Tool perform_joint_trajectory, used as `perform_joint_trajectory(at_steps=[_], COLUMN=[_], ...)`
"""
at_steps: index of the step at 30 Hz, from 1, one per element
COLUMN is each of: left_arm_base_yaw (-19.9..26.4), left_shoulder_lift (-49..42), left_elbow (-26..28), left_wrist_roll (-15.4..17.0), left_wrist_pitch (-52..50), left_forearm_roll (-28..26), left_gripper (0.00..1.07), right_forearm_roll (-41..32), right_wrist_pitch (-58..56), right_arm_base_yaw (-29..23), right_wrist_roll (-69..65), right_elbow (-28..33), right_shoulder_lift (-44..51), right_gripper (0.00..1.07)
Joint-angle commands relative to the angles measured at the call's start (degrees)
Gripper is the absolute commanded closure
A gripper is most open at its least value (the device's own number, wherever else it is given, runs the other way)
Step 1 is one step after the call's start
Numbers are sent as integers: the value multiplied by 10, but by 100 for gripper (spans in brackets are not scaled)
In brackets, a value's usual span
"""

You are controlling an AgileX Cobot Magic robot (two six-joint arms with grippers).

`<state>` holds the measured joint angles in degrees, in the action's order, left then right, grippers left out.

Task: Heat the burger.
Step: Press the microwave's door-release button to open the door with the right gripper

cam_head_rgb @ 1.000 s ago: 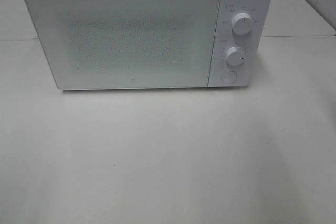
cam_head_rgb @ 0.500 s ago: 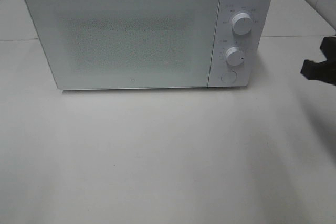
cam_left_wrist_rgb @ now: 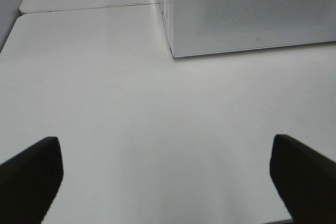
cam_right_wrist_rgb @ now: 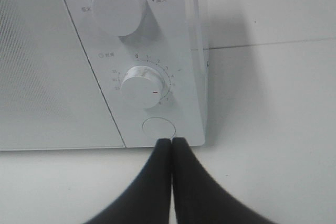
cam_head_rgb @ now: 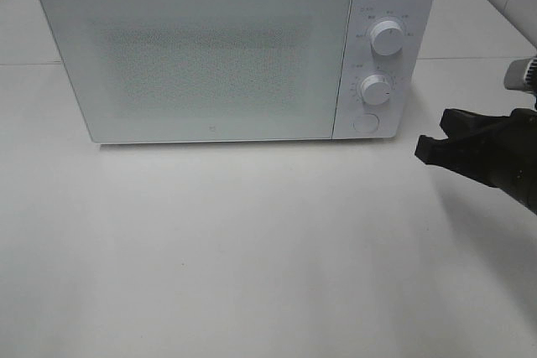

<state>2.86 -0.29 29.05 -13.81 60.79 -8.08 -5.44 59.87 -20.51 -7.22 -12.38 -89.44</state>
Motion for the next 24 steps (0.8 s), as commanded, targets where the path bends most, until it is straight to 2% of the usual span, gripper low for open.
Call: perform_joint_trajectory(at_steps=[1,2,3,5,6,8,13,16,24], left_arm_base_yaw=[-4,-4,-4,-4,-4,-4,-4,-4,-4], left_shoulder_lift=[-9,-9,-9,-9,-9,-9,-9,-9,-9], left_elbow=[1,1,1,1,1,1,1,1,1], left_wrist_roll=[2,2,2,2,2,2,2,2,2], left_wrist_pitch=[-6,-6,-6,-6,-6,-6,-6,-6,-6], left_forearm_roll=[-5,-5,-5,-5,-5,-5,-5,-5,-5], left_gripper=[4,4,4,4,4,4,4,4,4], right_forearm_roll=[-6,-6,-6,-6,-6,-9,-43,-39,-26], right_wrist_pitch=[24,24,25,26,26,26,36,36,29], right_arm_base_yaw=[-6,-6,-6,-6,-9,-16,-72,-79,-91], right_wrist_roll=[-132,-132,-205,-242,-303,-331,-470,-528,-564], right_elbow=[0,0,0,0,0,0,-3,-21,-63], right_shoulder_lift=[-4,-4,-5,-6,-6,-9,-56,-77,-97], right_gripper=[107,107,107,107,107,107,107,107,107])
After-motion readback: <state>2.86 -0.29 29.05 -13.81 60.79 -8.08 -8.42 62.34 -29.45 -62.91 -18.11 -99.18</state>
